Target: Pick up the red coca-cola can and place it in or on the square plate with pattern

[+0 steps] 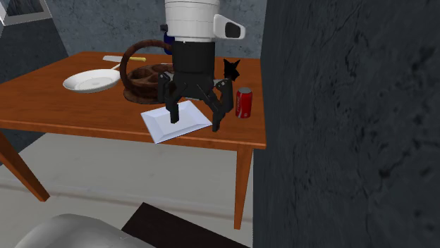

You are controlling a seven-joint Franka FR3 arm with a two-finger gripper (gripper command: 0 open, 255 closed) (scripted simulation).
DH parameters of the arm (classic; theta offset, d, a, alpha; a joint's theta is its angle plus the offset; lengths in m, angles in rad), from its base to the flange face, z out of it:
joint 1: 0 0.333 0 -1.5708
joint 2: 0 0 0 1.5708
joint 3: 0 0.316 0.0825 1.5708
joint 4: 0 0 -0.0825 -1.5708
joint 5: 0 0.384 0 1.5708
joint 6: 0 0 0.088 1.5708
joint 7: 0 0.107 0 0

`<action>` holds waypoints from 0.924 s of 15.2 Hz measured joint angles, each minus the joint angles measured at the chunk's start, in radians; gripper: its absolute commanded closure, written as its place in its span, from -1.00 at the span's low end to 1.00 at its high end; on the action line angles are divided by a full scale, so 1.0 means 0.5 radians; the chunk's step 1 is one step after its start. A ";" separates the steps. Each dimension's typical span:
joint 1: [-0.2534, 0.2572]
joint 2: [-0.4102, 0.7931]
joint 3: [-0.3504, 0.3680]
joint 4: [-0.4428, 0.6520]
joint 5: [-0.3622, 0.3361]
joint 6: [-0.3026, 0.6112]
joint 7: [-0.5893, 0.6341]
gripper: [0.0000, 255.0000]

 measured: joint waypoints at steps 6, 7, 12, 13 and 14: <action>-0.018 0.272 -0.009 0.087 -0.012 0.231 -0.015 -1.00; -0.018 0.347 -0.004 0.117 -0.007 0.288 -0.008 -1.00; -0.034 0.689 -0.009 0.289 -0.015 0.520 -0.019 -1.00; -0.032 0.765 -0.001 0.337 -0.012 0.560 -0.010 -1.00; -0.033 0.834 -0.001 0.378 -0.013 0.600 -0.010 -1.00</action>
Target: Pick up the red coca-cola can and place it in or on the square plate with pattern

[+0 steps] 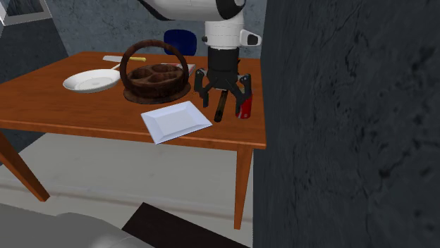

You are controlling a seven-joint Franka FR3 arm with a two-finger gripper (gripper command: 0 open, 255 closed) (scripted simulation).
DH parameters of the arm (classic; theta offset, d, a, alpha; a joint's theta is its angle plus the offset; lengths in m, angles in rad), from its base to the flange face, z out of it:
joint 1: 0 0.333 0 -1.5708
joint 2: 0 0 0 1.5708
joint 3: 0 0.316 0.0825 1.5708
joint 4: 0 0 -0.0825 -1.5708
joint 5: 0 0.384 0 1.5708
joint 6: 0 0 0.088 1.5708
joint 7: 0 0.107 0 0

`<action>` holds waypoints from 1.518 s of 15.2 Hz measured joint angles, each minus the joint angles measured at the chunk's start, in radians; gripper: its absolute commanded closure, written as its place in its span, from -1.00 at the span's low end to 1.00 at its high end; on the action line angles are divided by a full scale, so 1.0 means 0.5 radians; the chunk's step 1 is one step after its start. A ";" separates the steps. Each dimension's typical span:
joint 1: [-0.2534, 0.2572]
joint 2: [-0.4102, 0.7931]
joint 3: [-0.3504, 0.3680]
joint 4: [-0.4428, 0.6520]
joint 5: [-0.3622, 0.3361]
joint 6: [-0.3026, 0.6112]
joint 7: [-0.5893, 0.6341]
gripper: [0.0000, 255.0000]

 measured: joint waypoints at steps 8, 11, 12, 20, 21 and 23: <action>-0.011 0.579 0.000 0.461 -0.016 0.217 -0.001 -1.00; -0.016 0.800 -0.006 0.678 -0.022 0.257 -0.009 -1.00; -0.015 0.878 -0.004 0.768 -0.025 0.258 -0.007 -1.00; -0.007 1.377 -0.007 1.336 -0.036 0.268 -0.007 -1.00; -0.007 1.386 -0.007 1.327 -0.037 0.288 -0.008 -1.00; -0.007 1.401 -0.007 1.298 -0.038 0.333 -0.007 -1.00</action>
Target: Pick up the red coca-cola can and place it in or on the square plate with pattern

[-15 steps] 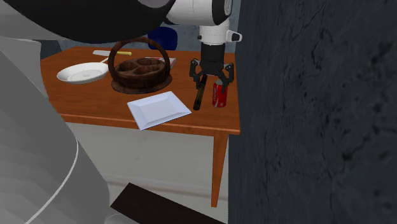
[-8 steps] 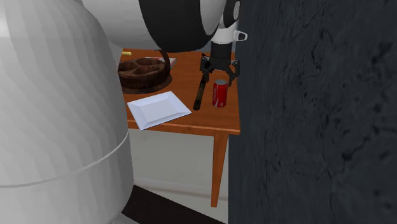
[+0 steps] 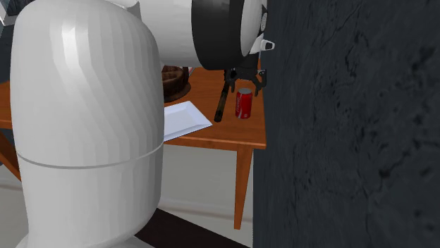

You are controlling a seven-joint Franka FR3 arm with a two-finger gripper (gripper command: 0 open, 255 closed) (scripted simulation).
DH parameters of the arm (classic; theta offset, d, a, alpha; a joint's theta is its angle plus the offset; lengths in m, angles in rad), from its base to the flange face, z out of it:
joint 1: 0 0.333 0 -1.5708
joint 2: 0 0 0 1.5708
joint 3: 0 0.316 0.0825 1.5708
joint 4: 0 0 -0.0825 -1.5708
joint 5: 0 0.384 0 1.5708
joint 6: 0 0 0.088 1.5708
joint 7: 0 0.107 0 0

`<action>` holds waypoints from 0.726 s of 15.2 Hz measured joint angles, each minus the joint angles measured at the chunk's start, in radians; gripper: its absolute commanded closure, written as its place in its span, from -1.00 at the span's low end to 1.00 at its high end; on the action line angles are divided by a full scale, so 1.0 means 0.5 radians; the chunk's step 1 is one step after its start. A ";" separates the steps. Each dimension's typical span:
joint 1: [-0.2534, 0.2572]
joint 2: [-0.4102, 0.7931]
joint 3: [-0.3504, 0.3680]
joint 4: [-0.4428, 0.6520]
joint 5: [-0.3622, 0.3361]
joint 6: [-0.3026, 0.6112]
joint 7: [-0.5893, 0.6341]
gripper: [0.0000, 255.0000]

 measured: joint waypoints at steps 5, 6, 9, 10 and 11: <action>-0.001 0.024 -0.001 -0.061 -0.001 0.085 -0.001 -1.00; 0.000 0.024 -0.001 -0.064 -0.001 0.089 0.000 -1.00; 0.000 0.024 -0.001 -0.067 -0.001 0.092 0.000 -1.00; 0.000 0.024 -0.001 -0.067 -0.001 0.092 0.000 1.00; 0.000 0.024 -0.001 -0.066 -0.002 0.092 0.000 1.00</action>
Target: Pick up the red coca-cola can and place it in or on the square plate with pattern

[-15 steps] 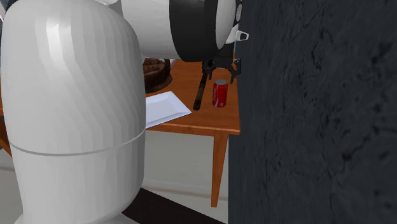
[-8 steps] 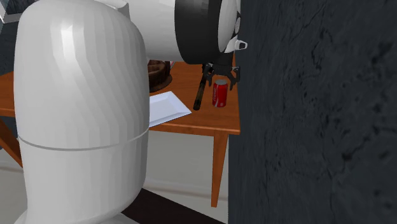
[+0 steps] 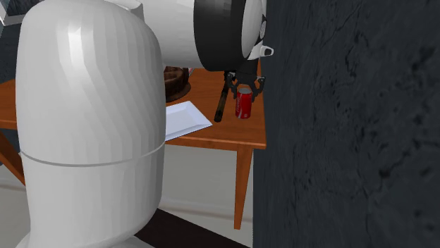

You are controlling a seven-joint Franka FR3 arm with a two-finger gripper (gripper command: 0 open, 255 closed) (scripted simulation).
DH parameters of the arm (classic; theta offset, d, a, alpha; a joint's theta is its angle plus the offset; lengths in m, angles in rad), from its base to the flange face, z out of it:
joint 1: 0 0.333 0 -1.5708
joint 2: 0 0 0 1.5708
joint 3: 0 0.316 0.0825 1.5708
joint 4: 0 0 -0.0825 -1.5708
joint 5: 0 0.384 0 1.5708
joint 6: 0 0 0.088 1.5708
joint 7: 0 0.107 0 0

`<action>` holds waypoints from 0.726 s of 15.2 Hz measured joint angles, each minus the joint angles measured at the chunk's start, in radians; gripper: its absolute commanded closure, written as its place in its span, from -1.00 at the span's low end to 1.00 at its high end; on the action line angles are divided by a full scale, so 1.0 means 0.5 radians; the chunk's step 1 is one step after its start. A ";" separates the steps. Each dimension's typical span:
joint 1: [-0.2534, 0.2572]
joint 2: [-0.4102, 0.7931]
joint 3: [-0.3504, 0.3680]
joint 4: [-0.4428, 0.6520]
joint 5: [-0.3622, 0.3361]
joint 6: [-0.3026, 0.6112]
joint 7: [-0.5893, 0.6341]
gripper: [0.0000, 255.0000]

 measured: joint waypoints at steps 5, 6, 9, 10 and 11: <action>0.000 -0.001 0.000 0.000 0.000 0.001 0.000 1.00; 0.000 -0.001 0.000 0.000 0.000 0.001 0.000 1.00; 0.000 -0.002 0.000 -0.001 0.000 0.001 0.000 1.00; 0.001 -0.004 0.001 0.007 0.000 -0.011 0.001 1.00; 0.000 -0.010 0.001 0.018 0.001 -0.030 0.000 1.00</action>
